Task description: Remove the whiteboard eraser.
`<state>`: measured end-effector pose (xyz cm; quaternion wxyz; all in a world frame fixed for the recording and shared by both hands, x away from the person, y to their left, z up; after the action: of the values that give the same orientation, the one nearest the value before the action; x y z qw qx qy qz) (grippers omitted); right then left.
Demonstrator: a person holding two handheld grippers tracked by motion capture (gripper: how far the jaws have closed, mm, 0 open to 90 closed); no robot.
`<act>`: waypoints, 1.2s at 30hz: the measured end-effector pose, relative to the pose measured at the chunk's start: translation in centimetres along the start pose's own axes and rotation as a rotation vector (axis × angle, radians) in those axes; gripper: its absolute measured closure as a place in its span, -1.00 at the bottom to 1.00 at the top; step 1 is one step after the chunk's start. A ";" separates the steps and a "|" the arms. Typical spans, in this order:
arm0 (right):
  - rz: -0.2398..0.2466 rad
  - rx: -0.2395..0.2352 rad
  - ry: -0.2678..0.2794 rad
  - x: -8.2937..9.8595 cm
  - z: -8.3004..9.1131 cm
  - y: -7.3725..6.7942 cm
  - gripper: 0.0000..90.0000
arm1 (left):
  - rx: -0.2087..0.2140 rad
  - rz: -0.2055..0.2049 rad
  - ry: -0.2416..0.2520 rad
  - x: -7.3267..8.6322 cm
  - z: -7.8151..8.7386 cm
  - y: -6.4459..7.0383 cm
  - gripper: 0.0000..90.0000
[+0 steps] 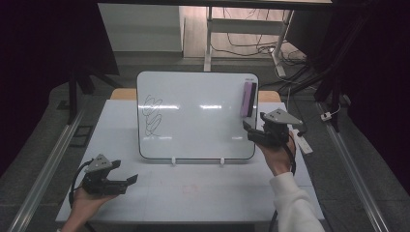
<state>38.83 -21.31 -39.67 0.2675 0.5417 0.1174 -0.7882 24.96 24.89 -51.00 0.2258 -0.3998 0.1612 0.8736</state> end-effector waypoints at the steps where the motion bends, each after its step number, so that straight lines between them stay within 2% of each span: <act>1: -0.009 0.009 0.001 -0.2 -0.3 0.1 -0.34 | 0.001 0.000 -0.001 0.0 0.0 0.0 -0.72; 5: -0.020 0.041 -0.007 -0.9 -1.3 0.2 -0.32 | 0.000 0.000 0.000 0.0 0.0 0.0 -0.72; 12: -0.033 0.064 -0.019 -1.7 -2.5 0.3 -0.24 | -0.002 0.001 0.006 0.0 0.1 0.0 -0.71; 15: -0.034 0.079 -0.018 -1.9 -2.8 0.3 -0.08 | -0.004 -0.001 0.008 0.0 0.1 0.0 -0.71; 18: -0.063 0.064 -0.016 -2.1 -3.0 0.2 0.10 | -0.008 -0.003 0.014 -0.1 0.1 0.1 -0.70; 22: -0.086 0.095 -0.019 -2.2 -3.2 -0.1 0.20 | -0.011 -0.002 0.013 -0.1 0.1 0.1 -0.69; 24: -0.117 0.099 -0.014 -2.2 -3.1 -0.2 0.26 | -0.013 -0.001 0.013 0.0 0.1 0.1 -0.69; 27: -0.139 0.105 -0.005 -2.2 -2.9 -0.3 0.34 | -0.016 0.000 0.013 0.0 0.1 0.1 -0.69; 30: -0.139 0.115 0.011 -2.3 -2.5 -0.3 0.38 | -0.015 0.000 0.015 0.0 0.1 0.1 -0.69; 33: -0.136 0.102 0.066 -3.0 -1.3 -0.6 0.40 | -0.016 0.002 0.016 -0.1 0.1 0.1 -0.69; 36: -0.121 0.086 0.073 -3.2 -0.6 -0.9 0.40 | -0.019 0.003 0.015 0.0 0.1 0.1 -0.69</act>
<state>39.69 -19.34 -37.04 0.1916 0.5732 0.1256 -0.7867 24.88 24.85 -50.92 0.2197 -0.4081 0.1550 0.8725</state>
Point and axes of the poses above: each handheld gripper's, and its own axes: z roughly backward along the jaws, x roughly out of its underside, y roughly to its right, the point moved 2 cm from there along -z, roughly forward along the jaws, and after that the axes turned 3 degrees about -x, right-handed, at the moved point
